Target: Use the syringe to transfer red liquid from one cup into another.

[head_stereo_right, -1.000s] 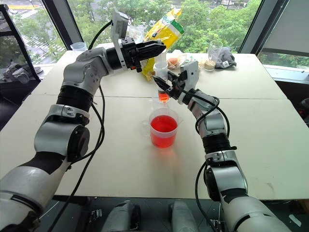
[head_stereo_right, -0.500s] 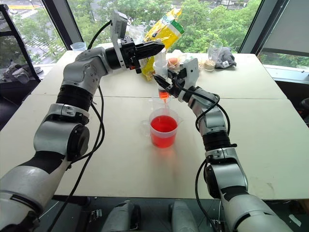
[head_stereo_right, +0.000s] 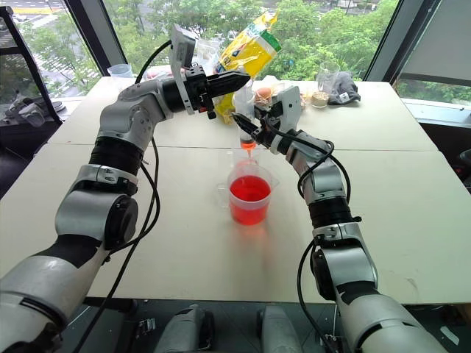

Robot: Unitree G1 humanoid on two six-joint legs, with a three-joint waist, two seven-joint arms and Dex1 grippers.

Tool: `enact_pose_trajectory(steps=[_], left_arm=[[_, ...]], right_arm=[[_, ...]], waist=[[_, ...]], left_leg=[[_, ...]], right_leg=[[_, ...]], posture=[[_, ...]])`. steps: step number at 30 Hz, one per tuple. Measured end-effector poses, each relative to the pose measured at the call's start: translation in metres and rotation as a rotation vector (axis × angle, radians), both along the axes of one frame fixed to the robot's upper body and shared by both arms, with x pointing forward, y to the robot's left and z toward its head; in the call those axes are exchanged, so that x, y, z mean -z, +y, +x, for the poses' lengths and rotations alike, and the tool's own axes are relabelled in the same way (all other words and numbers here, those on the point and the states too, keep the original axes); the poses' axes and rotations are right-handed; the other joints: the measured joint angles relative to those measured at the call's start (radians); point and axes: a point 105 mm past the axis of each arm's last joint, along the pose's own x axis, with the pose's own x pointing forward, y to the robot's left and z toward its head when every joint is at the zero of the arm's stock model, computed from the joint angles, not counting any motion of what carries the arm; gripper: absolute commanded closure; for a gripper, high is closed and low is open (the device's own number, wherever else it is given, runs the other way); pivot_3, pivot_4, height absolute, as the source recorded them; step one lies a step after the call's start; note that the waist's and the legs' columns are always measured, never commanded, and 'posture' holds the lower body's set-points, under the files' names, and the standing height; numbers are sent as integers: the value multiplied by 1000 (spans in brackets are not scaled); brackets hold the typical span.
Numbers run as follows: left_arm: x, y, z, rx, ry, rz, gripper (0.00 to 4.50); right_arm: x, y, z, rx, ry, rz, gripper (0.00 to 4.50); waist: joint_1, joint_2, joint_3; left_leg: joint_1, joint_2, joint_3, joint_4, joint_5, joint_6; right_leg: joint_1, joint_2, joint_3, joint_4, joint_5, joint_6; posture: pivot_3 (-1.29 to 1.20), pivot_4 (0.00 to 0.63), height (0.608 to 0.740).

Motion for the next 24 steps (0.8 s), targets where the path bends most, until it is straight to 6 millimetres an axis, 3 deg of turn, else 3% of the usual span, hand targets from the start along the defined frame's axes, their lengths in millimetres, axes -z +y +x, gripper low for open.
enact_pose_trajectory(steps=[10, 24], left_arm=[[17, -2, 1, 1, 36, 14, 4474], [18, -2, 0, 1, 29, 23, 4474]], right_arm=[[5, 0, -3, 0, 33, -3, 3032], [3, 1, -5, 2, 48, 6, 3032]], waist=[[0, 0, 0], [1, 0, 0]], left_leg=[[0, 0, 0, 0, 0, 0], [0, 0, 0, 0, 0, 0]], right_leg=[[0, 0, 0, 0, 0, 0], [0, 0, 0, 0, 0, 0]], posture=[[0, 150, 740], [0, 150, 740]])
